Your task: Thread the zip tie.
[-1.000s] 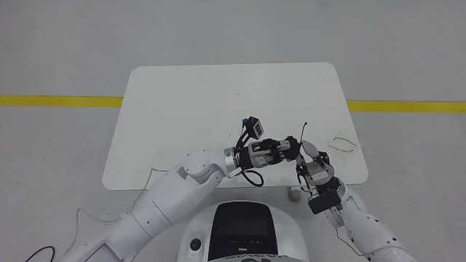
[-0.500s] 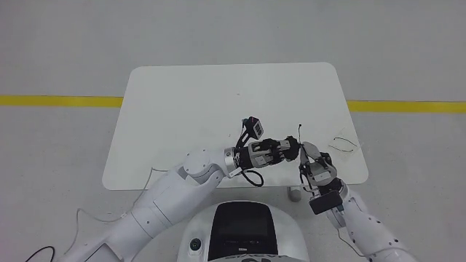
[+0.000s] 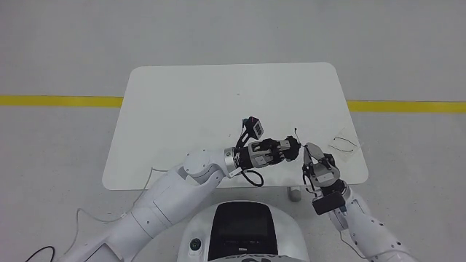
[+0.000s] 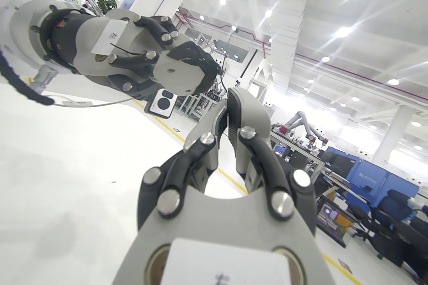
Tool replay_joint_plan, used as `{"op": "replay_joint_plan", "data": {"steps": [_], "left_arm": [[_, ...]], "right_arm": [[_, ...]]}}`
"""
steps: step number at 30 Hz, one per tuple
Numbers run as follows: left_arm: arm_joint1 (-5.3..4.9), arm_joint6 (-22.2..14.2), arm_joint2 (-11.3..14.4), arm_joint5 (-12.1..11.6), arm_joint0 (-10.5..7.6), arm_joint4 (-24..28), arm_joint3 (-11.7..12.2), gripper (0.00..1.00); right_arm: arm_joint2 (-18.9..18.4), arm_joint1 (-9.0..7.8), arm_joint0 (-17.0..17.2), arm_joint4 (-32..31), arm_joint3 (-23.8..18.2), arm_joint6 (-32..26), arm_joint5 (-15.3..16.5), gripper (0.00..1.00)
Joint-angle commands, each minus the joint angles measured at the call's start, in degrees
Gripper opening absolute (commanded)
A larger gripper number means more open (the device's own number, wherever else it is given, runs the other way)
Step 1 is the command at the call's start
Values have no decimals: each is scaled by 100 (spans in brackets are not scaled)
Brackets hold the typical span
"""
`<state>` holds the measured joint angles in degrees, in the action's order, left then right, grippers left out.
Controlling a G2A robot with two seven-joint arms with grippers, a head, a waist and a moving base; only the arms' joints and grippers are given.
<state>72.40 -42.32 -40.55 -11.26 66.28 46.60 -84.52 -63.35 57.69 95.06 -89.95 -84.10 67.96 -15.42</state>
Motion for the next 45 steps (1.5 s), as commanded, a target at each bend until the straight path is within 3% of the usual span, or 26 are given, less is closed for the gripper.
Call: {"op": "replay_joint_plan", "data": {"steps": [1, 45], "left_arm": [[0, 0, 0, 0, 0, 0, 0, 0], [0, 0, 0, 0, 0, 0, 0, 0]], "right_arm": [[-28, 4, 19, 0, 2, 14, 9, 0], [-449, 2, 260, 0, 109, 1, 131, 0]]}}
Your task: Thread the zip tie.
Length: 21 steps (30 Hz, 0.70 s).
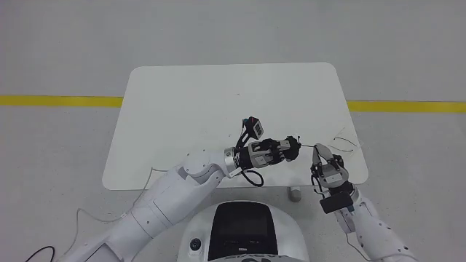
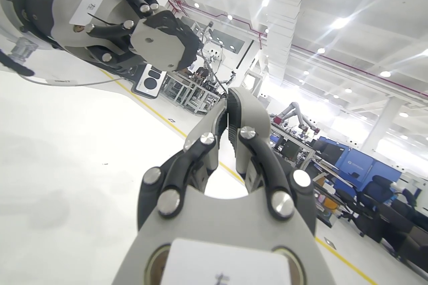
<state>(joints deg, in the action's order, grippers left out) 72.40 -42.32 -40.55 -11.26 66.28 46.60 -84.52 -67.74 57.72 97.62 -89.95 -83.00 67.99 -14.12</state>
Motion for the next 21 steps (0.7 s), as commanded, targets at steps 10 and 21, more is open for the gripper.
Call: {"op": "replay_joint_plan", "data": {"steps": [10, 21], "left_arm": [[0, 0, 0, 0, 0, 0, 0, 0], [0, 0, 0, 0, 0, 0, 0, 0]], "right_arm": [[-104, -13, 52, 0, -23, -15, 12, 0], [-135, -11, 58, 0, -26, -61, 28, 0]]}}
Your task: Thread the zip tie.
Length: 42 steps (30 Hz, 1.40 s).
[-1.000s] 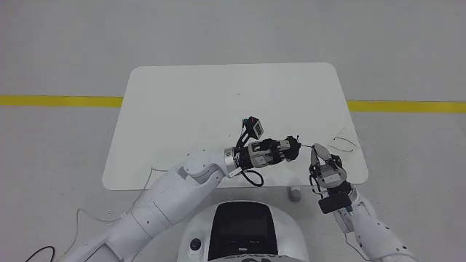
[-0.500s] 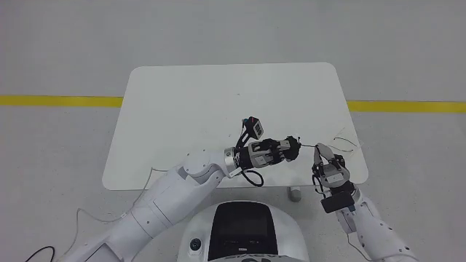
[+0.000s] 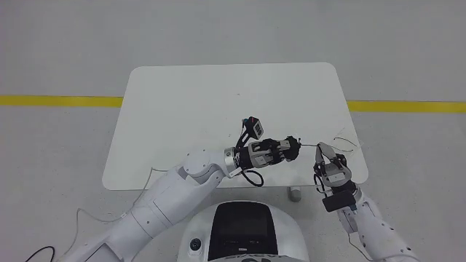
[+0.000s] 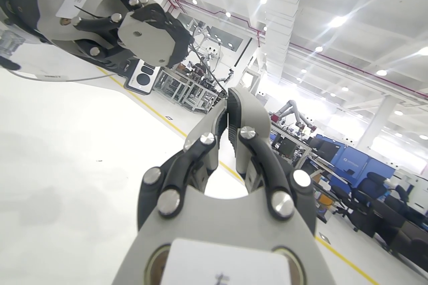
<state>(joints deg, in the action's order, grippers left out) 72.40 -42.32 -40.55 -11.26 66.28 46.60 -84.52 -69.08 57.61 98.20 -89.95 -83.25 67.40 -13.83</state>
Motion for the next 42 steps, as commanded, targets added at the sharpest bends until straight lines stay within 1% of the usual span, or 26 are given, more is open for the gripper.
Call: {"op": "replay_joint_plan", "data": {"steps": [1, 42], "left_arm": [[0, 0, 0, 0, 0, 0, 0, 0], [0, 0, 0, 0, 0, 0, 0, 0]], "right_arm": [[-4, -1, -1, 0, 2, -5, 0, 0], [-269, 69, 139, 0, 111, -15, 79, 0]]}}
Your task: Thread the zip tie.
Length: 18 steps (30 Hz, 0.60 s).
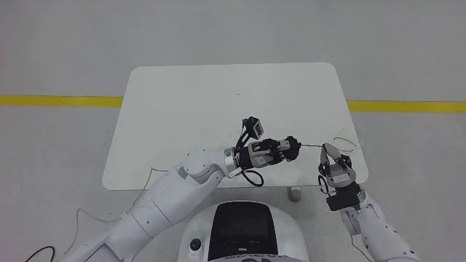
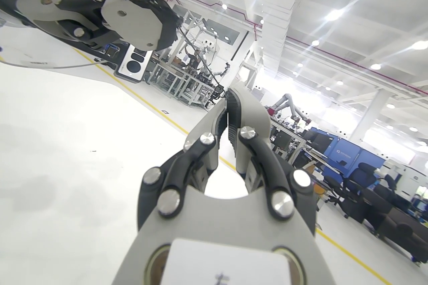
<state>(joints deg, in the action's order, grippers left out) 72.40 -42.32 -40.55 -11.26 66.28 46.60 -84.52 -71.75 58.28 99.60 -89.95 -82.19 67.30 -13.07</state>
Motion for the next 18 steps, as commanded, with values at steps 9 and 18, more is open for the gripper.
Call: {"op": "replay_joint_plan", "data": {"steps": [9, 18], "left_arm": [[0, 0, 0, 0, 0, 0, 0, 0], [0, 0, 0, 0, 0, 0, 0, 0]], "right_arm": [[-52, 27, 5, 0, 35, -3, 8, 0], [-265, 55, 112, 255, 53, -52, 225, 11]]}}
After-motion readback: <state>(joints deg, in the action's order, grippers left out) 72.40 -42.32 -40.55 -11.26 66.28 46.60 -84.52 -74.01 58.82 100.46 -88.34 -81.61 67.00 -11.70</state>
